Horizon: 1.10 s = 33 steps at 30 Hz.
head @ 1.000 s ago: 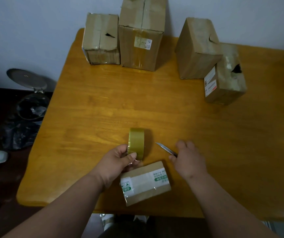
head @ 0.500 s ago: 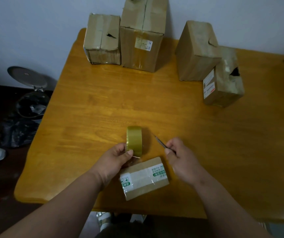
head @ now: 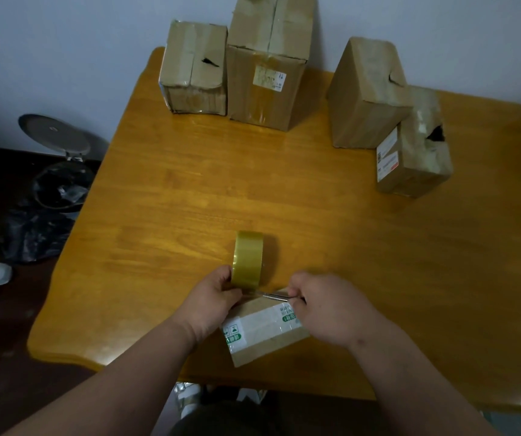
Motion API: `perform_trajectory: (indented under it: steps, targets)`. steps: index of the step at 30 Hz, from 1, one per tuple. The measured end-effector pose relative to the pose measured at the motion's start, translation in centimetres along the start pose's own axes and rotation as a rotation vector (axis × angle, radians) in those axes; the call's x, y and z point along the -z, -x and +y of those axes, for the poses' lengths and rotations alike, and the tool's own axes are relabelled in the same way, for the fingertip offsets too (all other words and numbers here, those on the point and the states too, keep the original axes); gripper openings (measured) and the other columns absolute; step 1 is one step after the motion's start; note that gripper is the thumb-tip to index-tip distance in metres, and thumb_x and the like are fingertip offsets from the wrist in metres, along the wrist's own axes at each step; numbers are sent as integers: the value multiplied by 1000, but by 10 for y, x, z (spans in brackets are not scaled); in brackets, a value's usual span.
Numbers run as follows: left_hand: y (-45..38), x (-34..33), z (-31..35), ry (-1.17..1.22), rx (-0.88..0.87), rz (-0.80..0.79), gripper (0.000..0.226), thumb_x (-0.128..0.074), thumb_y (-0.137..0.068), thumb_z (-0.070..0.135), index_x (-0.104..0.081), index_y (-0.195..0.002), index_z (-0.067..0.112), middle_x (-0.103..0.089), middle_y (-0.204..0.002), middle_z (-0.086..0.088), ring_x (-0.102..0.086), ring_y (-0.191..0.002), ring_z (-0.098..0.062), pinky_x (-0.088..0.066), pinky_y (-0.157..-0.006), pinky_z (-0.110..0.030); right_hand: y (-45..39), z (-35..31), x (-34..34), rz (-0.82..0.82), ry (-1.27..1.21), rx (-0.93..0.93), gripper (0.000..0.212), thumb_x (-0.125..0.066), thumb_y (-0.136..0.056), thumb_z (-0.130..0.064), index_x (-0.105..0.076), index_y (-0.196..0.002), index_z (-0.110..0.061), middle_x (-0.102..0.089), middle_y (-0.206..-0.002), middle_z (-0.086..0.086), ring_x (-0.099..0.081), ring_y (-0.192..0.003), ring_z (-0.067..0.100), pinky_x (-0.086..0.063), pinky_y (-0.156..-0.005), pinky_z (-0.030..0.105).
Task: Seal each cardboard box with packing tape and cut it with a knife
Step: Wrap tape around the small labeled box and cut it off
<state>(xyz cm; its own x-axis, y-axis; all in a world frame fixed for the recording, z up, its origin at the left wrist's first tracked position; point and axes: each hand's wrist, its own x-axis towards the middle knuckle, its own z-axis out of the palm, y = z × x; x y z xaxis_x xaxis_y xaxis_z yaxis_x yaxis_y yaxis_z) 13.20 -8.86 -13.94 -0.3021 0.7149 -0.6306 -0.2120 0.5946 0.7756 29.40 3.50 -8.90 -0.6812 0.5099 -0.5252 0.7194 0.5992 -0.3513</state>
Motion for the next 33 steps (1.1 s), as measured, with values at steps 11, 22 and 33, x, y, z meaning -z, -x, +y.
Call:
perform_trajectory:
  steps: [11,22,33]
  targets:
    - [-1,0,-1,15,3,-31,33,-58,-88,-11,-65,-112,12,-74,-102,-12,-70,-96,-32,-56,-84,-45,-5,-18,1,1,199,21,17,-46,-89,-15,-39,-81,-28,-48,-68,-7,-43,-58,12,-27,-46,28]
    - [-2,-2,-8,-91,-46,40,41,-64,-81,-13,-65,-105,20,-74,-97,-5,-70,-91,-22,-58,-79,-37,-6,-37,9,-28,281,36,18,-46,-87,-11,-37,-81,-25,-44,-67,-5,-40,-56,13,-28,-46,29]
    - [-2,-2,-10,-147,-78,30,43,-66,-82,-7,-64,-105,28,-73,-95,3,-69,-85,-8,-55,-70,-24,-9,-49,6,-39,303,55,19,-47,-81,-4,-42,-91,-20,-45,-71,-2,-45,-63,20,-34,-51,31]
